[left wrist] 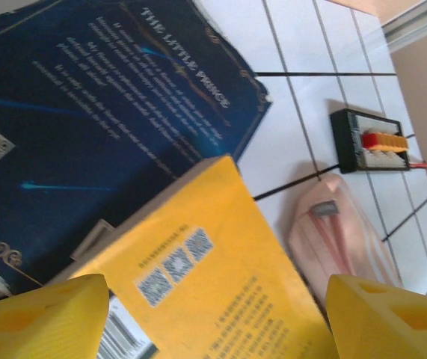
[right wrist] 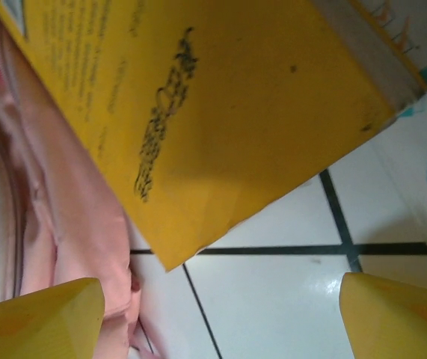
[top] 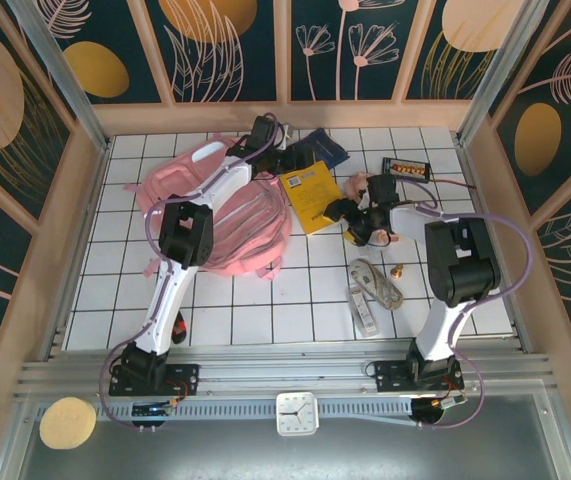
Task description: Pack books, pencil case, and school supplies into a backpack
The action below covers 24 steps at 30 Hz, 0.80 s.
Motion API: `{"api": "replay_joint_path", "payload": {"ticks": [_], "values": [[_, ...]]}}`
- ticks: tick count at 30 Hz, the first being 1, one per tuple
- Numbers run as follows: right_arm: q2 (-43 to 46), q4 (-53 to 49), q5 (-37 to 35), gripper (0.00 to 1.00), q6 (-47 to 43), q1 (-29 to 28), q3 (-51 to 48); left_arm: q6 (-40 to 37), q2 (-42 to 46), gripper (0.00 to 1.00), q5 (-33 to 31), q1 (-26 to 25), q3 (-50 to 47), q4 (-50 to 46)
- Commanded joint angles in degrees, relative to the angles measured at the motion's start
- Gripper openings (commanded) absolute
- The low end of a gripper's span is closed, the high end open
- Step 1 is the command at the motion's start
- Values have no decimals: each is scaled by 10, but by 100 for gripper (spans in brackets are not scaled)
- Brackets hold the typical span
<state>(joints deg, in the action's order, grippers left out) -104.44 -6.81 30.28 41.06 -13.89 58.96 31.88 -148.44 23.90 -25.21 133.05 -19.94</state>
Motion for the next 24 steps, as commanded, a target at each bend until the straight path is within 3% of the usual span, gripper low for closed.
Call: {"api": "replay_joint_path", "payload": {"ticks": [1, 8, 19, 24], "values": [[-10, 16, -60, 83, 31, -4, -3, -14, -27, 74, 1, 6, 11, -3], [-46, 57, -109, 83, 57, -11, 1, -3, -45, 68, 28, -3, -16, 11], [-76, 209, -74, 81, 50, -18, 3, 28, -41, 60, 74, -15, -55, 46], [-73, 251, -56, 75, 47, -23, 4, 35, -34, 58, 86, -17, -67, 56]]}}
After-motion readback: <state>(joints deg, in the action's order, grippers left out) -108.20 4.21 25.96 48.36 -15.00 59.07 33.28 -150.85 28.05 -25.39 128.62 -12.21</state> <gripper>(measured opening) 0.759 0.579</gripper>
